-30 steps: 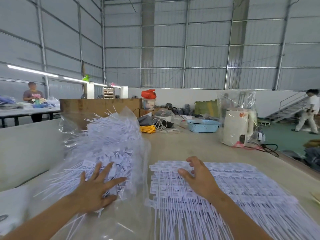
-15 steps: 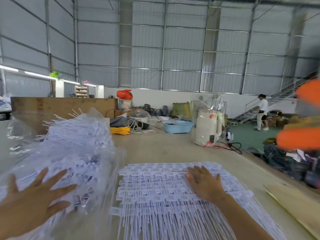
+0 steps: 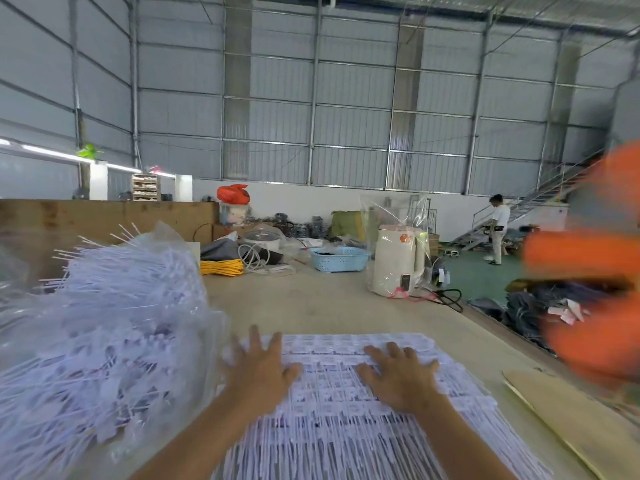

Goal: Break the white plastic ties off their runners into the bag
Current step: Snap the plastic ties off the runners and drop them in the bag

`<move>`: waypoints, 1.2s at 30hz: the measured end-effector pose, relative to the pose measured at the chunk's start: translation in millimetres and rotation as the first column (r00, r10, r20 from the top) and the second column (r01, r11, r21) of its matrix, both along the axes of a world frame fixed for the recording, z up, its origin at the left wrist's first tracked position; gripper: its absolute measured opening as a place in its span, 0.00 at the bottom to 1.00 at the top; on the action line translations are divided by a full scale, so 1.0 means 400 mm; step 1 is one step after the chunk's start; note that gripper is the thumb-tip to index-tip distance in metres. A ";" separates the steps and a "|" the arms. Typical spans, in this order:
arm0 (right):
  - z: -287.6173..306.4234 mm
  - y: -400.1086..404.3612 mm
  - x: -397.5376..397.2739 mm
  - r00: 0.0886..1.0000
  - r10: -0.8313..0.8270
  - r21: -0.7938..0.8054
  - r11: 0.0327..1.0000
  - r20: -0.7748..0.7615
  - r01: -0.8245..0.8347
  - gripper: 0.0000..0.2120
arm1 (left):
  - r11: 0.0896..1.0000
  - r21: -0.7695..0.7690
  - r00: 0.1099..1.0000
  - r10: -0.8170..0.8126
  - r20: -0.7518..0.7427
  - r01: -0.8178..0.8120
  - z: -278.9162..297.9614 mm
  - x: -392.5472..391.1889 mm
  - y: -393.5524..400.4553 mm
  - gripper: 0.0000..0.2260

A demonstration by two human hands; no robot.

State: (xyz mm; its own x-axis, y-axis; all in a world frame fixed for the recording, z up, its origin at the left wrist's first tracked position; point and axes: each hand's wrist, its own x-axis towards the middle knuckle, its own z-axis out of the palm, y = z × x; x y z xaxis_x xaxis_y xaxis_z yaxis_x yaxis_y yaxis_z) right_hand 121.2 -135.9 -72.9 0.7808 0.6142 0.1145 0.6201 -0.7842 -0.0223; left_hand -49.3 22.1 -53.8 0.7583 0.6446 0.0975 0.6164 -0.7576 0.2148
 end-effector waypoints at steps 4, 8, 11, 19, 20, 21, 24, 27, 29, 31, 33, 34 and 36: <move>-0.018 -0.046 -0.005 0.999 -0.043 0.013 0.999 0.030 0.043 0.29 | 0.988 -0.136 0.996 0.062 -0.060 -0.070 -0.057 0.024 0.028 0.35; -0.038 -0.098 -0.012 0.997 -0.052 0.047 0.998 0.064 0.049 0.28 | 0.990 -0.132 0.995 0.045 -0.086 -0.056 -0.076 0.021 -0.008 0.35; -0.031 -0.115 -0.027 0.997 -0.039 0.036 0.999 0.069 0.036 0.28 | 0.995 -0.098 0.997 -0.010 -0.082 0.002 -0.054 -0.007 -0.008 0.30; 0.026 -0.046 -0.106 0.996 0.088 0.051 0.995 -0.029 -0.087 0.24 | 0.990 0.010 0.956 0.134 0.260 -0.142 -0.022 -0.065 0.063 0.11; 0.029 -0.021 -0.125 0.989 0.142 0.089 0.986 -0.035 -0.138 0.24 | 0.992 -0.031 0.939 0.127 0.321 -0.124 -0.025 -0.062 0.063 0.10; 0.030 0.006 -0.145 0.980 0.196 0.132 0.973 -0.044 -0.189 0.24 | 0.993 -0.067 0.904 0.112 0.413 -0.092 -0.028 -0.057 0.062 0.08; 0.026 0.092 -0.202 0.934 0.354 0.273 0.905 -0.056 -0.327 0.21 | 0.975 -0.187 0.684 0.058 0.728 0.116 -0.033 -0.046 0.050 0.07; 0.029 0.152 -0.247 0.887 0.451 0.444 0.817 -0.095 -0.368 0.17 | 0.904 -0.349 0.461 0.207 0.863 0.246 -0.025 -0.050 0.041 0.06; 0.031 0.165 -0.259 0.876 0.478 0.557 0.747 -0.071 -0.362 0.15 | 0.838 -0.446 0.413 0.303 0.859 0.314 -0.029 -0.053 0.045 0.05; 0.030 0.163 -0.259 0.878 0.478 0.608 0.699 -0.009 -0.375 0.12 | 0.769 -0.521 0.383 0.384 0.840 0.371 -0.034 -0.057 0.050 0.08; 0.030 0.158 -0.261 0.884 0.465 0.609 0.688 0.048 -0.395 0.10 | 0.714 -0.563 0.384 0.423 0.821 0.416 -0.038 -0.062 0.051 0.14; 0.032 0.157 -0.262 0.883 0.464 0.607 0.684 0.066 -0.405 0.10 | 0.719 -0.550 0.396 0.399 0.827 0.425 -0.040 -0.064 0.048 0.15; 0.039 0.155 -0.265 0.874 0.482 0.612 0.671 0.068 -0.418 0.09 | 0.760 -0.494 0.410 0.326 0.852 0.421 -0.036 -0.068 0.039 0.16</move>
